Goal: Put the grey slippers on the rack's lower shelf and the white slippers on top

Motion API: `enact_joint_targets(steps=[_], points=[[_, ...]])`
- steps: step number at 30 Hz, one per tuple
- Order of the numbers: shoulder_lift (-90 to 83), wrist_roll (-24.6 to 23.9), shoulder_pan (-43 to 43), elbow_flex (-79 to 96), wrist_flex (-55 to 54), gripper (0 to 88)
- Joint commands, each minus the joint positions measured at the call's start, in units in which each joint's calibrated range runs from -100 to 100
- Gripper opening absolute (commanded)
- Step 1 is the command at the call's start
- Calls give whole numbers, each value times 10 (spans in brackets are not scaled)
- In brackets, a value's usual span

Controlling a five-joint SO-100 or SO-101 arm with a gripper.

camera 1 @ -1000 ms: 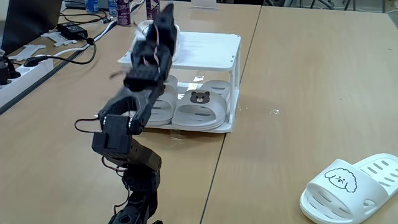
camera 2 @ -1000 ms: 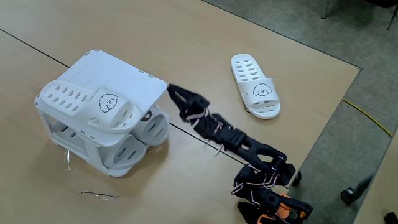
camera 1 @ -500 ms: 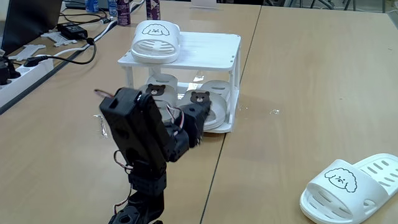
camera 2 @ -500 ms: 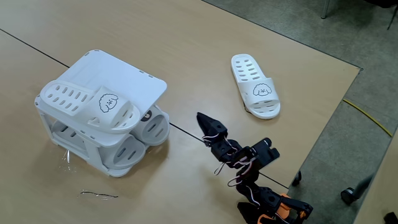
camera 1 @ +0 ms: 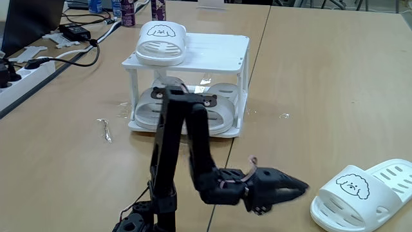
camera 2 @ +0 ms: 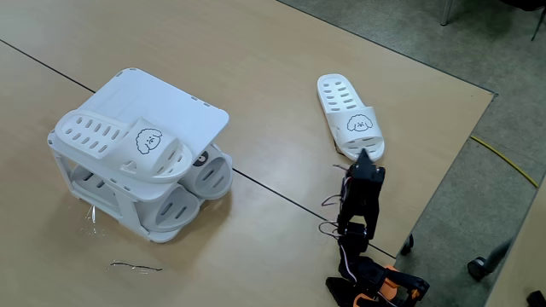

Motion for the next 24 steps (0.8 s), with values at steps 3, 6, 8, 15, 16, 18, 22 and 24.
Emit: enact_joint_targets(steps=[3,6,8,15,16,18,22,24], points=[[78,4,21,-136,-11,162],[114,4,17,-189,-11,196],[143,4,16,-246,-11,196],[202,4,2,-377,-10,275],[202,4,1,-388,-8,281],[202,4,1,-392,-6,280],[198,4,1,-394,-6,280],[204,4,-5,-420,-5,282]])
